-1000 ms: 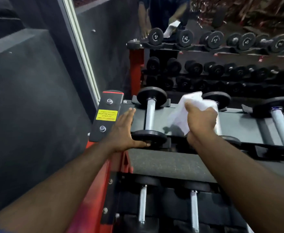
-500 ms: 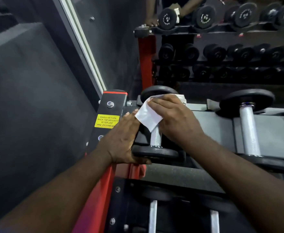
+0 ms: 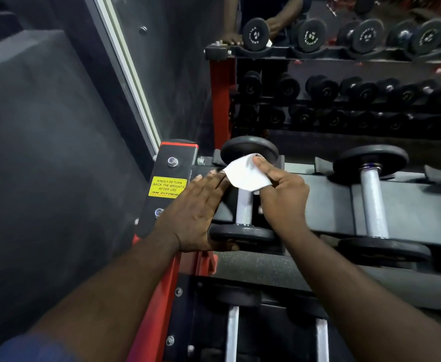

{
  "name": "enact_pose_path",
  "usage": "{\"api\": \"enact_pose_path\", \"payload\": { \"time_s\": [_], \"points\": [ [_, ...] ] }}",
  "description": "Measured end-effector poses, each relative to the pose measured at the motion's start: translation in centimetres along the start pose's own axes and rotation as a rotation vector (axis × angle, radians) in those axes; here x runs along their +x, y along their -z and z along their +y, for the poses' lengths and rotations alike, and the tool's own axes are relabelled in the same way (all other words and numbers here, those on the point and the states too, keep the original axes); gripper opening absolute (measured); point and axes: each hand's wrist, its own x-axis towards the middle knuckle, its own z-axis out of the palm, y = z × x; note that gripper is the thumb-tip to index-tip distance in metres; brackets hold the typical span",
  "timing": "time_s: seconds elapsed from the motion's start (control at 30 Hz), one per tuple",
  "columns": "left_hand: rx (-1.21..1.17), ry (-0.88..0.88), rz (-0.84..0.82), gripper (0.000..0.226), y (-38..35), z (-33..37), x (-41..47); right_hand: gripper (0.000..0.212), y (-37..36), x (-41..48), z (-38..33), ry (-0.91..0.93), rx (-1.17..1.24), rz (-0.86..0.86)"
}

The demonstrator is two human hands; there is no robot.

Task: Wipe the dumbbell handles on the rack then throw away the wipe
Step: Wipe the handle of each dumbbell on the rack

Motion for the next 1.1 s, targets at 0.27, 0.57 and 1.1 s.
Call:
{"api": "enact_pose_path", "payload": {
  "time_s": [0.27,0.57,1.1],
  "points": [
    [-0.208,-0.021,-0.016,0.164,0.0,-1.2,-0.1,0.019,0.7,0.6,-0.4,-0.65,0.96,-0.166],
    [-1.118,0.448,0.266,0.103,2.9,-2.9,7.3,0.013,0.6,1.6,-1.8,-0.737,0.843,-0.179],
    [-0.588,0.57,0.397,0.064,1.3,-0.8,9.5,0.031,-0.4,2.9,-2.4,-0.861,0.904,-0.347]
  ]
}}
